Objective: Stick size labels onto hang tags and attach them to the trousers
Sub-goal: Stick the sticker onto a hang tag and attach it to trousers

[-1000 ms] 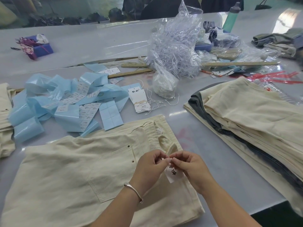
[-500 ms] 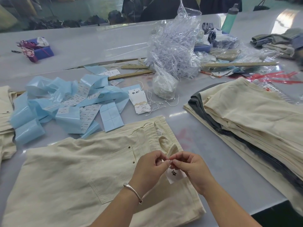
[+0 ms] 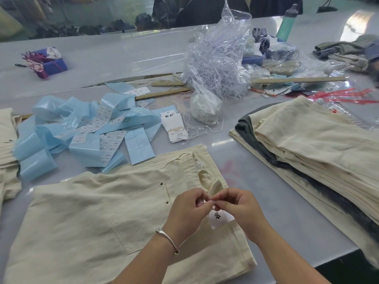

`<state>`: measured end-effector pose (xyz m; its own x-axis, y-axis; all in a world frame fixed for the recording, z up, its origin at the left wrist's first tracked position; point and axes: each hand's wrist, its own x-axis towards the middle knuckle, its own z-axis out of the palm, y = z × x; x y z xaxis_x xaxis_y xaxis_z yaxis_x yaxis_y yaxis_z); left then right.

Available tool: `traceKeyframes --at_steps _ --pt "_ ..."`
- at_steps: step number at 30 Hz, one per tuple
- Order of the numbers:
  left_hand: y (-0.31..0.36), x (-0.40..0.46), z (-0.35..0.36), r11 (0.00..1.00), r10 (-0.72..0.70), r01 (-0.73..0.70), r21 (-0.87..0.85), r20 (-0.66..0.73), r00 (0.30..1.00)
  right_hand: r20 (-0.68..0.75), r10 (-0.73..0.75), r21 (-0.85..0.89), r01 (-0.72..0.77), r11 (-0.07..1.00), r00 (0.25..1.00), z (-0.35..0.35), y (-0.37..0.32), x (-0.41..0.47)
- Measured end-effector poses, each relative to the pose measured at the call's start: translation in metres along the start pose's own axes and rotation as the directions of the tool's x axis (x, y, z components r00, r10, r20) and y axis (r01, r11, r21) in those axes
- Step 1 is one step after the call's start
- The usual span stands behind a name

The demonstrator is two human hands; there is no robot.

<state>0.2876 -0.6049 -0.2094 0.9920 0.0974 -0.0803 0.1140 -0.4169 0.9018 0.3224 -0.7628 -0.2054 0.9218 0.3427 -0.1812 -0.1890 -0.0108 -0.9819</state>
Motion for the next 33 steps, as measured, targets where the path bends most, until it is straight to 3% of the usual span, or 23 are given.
traceKeyframes --at_steps 6,15,20,22,24,26,29,31,33 --pt "-0.001 0.004 -0.004 0.999 0.018 -0.015 -0.043 0.073 0.997 0.067 -0.066 -0.009 0.066 0.998 0.996 -0.006 -0.005 0.005" --pt "-0.006 0.013 -0.01 0.974 -0.103 0.134 -0.182 0.173 0.98 0.18 -0.04 -0.016 0.044 0.999 0.983 -0.012 -0.014 0.01" --pt "-0.004 0.014 -0.007 0.995 -0.083 0.09 -0.036 0.154 0.985 0.218 -0.027 -0.075 0.045 0.996 0.976 -0.015 -0.016 0.011" --pt "-0.006 0.012 -0.007 0.996 -0.08 0.074 0.053 0.108 0.991 0.218 0.005 -0.178 0.035 0.983 0.976 -0.013 -0.015 0.015" --pt "-0.009 0.008 -0.011 0.987 -0.089 0.081 0.14 0.057 0.994 0.18 0.032 -0.432 0.05 0.901 0.983 -0.005 -0.015 0.024" --pt "-0.016 0.004 -0.025 0.983 -0.109 0.109 0.149 -0.011 0.994 0.096 -0.017 -0.664 0.077 0.743 0.995 0.006 -0.017 0.037" --pt "-0.031 -0.009 -0.065 0.972 -0.159 0.184 0.147 -0.162 0.974 0.079 -0.18 -0.763 0.176 0.622 0.98 0.035 -0.026 0.055" --pt "-0.048 -0.026 -0.102 0.947 -0.247 0.301 0.113 -0.341 0.907 0.23 -0.191 -0.795 0.298 0.529 0.954 0.069 -0.027 0.069" --pt "-0.066 -0.049 -0.135 0.896 -0.322 0.431 0.107 -0.512 0.797 0.417 -0.068 -0.841 0.413 0.349 0.906 0.108 -0.019 0.086"
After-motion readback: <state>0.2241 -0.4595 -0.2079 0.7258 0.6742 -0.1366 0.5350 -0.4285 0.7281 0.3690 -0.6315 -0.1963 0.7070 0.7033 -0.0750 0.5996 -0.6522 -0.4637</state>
